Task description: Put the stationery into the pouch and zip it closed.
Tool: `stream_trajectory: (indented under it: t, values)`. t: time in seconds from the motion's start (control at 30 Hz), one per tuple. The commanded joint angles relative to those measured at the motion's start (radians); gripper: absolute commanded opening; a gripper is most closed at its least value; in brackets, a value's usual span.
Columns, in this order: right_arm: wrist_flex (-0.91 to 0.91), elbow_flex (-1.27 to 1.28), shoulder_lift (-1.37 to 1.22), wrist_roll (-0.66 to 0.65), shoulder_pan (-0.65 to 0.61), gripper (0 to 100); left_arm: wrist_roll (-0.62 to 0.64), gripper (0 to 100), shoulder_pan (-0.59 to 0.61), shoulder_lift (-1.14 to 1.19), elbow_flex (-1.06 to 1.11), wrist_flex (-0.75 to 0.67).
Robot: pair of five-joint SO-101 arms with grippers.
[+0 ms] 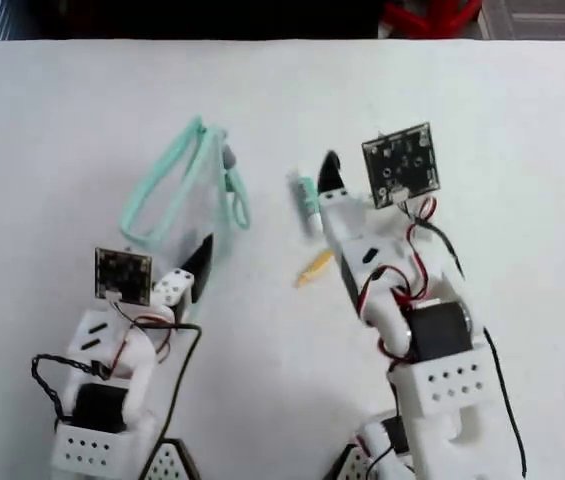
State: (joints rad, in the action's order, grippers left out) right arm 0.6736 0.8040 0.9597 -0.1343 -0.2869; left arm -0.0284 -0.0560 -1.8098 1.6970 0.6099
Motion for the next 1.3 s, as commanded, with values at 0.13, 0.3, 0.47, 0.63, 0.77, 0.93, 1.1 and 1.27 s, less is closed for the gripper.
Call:
stream_trajectory:
  t: [0.13, 0.3, 0.47, 0.63, 0.77, 0.93, 1.1, 1.27]
  values:
    - [-0.334, 0.333, -0.018, 0.005, 0.053, 20.5, -0.009, 15, -0.021, -0.013, -0.015, -0.029]
    - [-0.412, 0.393, -0.054, 0.008, 0.051, 20.5, -0.009, 16, -0.022, -0.013, -0.008, -0.029]
    - [-0.412, 0.394, -0.088, 0.009, 0.051, 20.5, -0.009, 16, -0.022, -0.013, -0.006, -0.029]
    - [-0.265, 0.218, -0.148, 0.031, 0.051, 20.6, -0.009, 16, -0.022, -0.013, -0.006, -0.029]
    - [-0.027, -0.123, -0.4, 0.037, 0.008, 20.5, -0.009, 16, -0.022, -0.013, -0.006, -0.029]
    - [0.228, -0.531, -0.814, 0.029, -0.038, 20.5, -0.009, 16, -0.024, -0.013, -0.006, -0.025]
    - [0.45, -0.885, -1.144, 0.029, -0.036, 20.5, -0.009, 16, -0.024, -0.013, -0.006, -0.023]
    - [0.605, -1.114, -1.376, 0.034, -0.041, 20.5, -0.009, 16, -0.024, -0.013, -0.006, -0.023]
